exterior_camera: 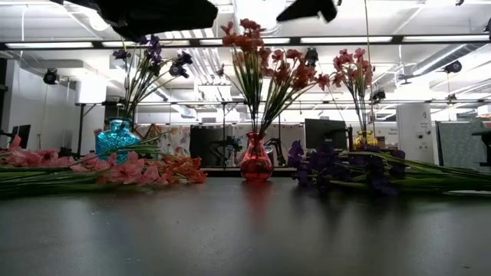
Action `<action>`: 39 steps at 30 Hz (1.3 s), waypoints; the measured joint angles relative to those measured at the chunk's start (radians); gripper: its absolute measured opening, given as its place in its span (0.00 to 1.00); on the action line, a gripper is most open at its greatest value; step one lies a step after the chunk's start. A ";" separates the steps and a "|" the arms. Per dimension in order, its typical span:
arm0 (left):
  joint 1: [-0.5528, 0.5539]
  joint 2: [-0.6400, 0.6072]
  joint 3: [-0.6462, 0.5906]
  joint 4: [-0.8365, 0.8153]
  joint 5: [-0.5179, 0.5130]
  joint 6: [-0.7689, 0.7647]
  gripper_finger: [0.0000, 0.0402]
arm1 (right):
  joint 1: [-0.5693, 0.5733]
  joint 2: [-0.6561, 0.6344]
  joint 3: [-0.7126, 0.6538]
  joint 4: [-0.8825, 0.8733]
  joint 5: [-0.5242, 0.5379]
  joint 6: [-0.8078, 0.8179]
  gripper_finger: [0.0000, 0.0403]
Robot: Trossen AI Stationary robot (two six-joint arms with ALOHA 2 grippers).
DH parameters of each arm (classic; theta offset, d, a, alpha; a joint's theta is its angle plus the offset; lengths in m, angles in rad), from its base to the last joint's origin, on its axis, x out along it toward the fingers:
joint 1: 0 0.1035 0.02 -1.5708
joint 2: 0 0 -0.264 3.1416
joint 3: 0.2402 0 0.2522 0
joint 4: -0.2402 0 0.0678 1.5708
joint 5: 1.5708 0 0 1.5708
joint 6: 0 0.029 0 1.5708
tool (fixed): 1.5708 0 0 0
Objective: Sort flowers into vase by color
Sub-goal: Put the bottom orange flowers into the red vase, then put the right pink flowers into the yellow vase
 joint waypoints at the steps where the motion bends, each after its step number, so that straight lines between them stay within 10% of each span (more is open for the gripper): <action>1: 0.000 -0.011 0.014 -0.068 0.007 -0.049 0.26 | 0.030 -0.006 0.000 -0.015 0.001 0.007 0.73; 15: 0.002 0.069 0.563 -1.581 0.498 -1.026 0.19 | 0.320 -0.034 0.000 -0.156 0.001 0.097 0.68; 26: -0.067 0.234 0.602 -1.871 0.842 -1.332 0.33 | 0.423 -0.033 -0.009 -0.191 0.002 0.108 0.69; 39: -0.080 0.244 0.412 -1.772 0.860 -1.486 0.43 | 0.431 -0.033 -0.024 -0.191 0.002 0.108 0.68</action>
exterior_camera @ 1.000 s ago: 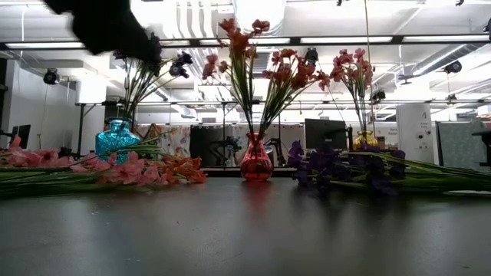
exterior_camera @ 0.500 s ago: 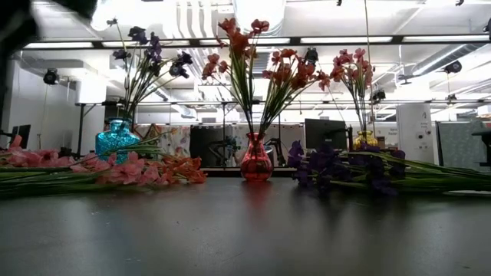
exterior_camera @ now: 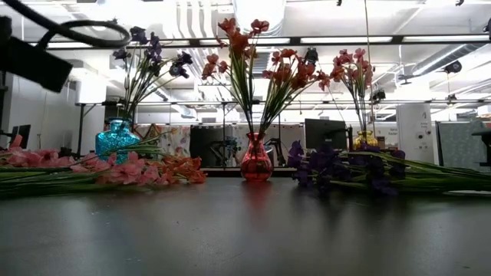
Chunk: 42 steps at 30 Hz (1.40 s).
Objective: Sort flowers into vase by color
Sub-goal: Put the right pink flowers into the yellow vase
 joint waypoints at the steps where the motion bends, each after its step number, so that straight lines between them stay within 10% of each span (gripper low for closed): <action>1: 0.000 0.000 -0.009 0.017 0.001 0.000 0.42 | 0.000 0.000 0.000 0.001 0.000 0.000 0.68; 20: 0.000 -0.003 -0.045 0.112 0.032 0.027 0.02 | 0.000 0.000 0.000 0.001 0.000 -0.003 0.68; 42: -0.114 -0.101 0.380 -0.154 -0.180 0.240 0.00 | 0.000 0.001 -0.058 0.001 0.000 0.010 0.68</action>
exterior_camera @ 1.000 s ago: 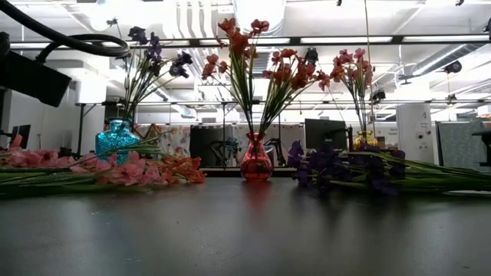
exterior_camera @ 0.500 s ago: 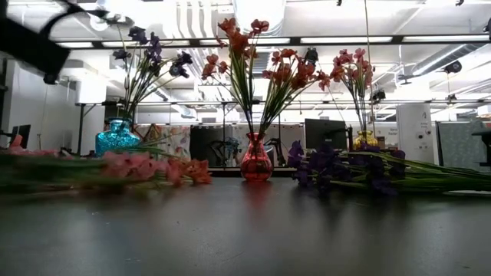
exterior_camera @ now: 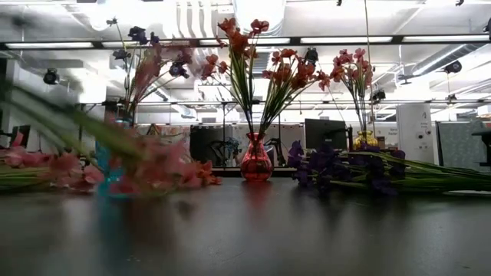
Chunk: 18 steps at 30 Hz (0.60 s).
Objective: Sort flowers into vase by color
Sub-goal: Put the right pink flowers into the yellow vase
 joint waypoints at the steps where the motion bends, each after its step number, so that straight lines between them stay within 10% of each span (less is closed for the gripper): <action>1: -0.014 -0.007 0.017 0.000 -0.042 0.002 0.00 | 0.000 0.000 -0.005 0.000 0.000 0.004 0.68; 11: -0.049 -0.034 0.045 -0.096 -0.319 -0.161 0.00 | 0.000 0.000 -0.048 0.001 0.000 0.039 0.68; 18: -0.027 0.018 0.023 -0.139 0.035 -0.268 0.01 | 0.000 0.000 -0.050 0.007 0.000 0.042 0.68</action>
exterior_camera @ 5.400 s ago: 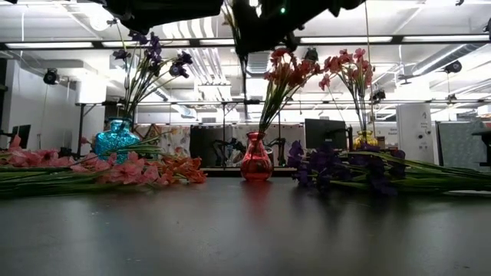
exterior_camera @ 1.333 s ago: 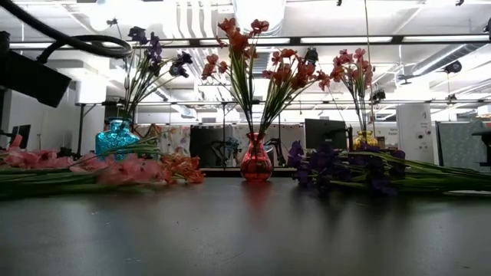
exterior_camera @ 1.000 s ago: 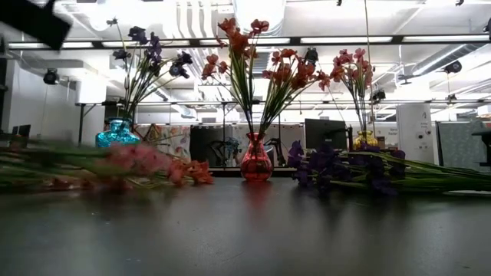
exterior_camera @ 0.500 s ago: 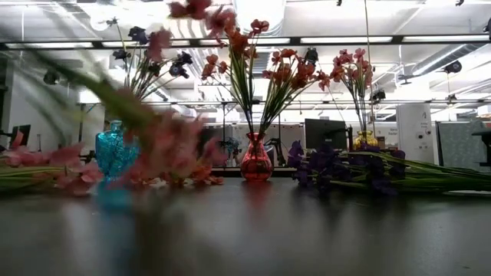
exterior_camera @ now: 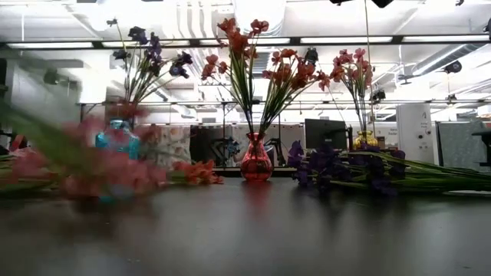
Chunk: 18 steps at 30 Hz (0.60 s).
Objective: Sort flowers into vase by color
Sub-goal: Put the right pink flowers into the yellow vase
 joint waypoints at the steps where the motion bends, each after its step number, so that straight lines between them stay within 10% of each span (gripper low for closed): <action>1: 0.000 0.010 -0.006 -0.003 0.018 -0.004 0.02 | 0.000 0.000 0.000 0.001 0.000 0.000 0.68; 18: 0.018 0.257 -0.011 0.050 0.353 0.126 0.54 | 0.000 0.000 0.000 0.023 0.000 -0.003 0.68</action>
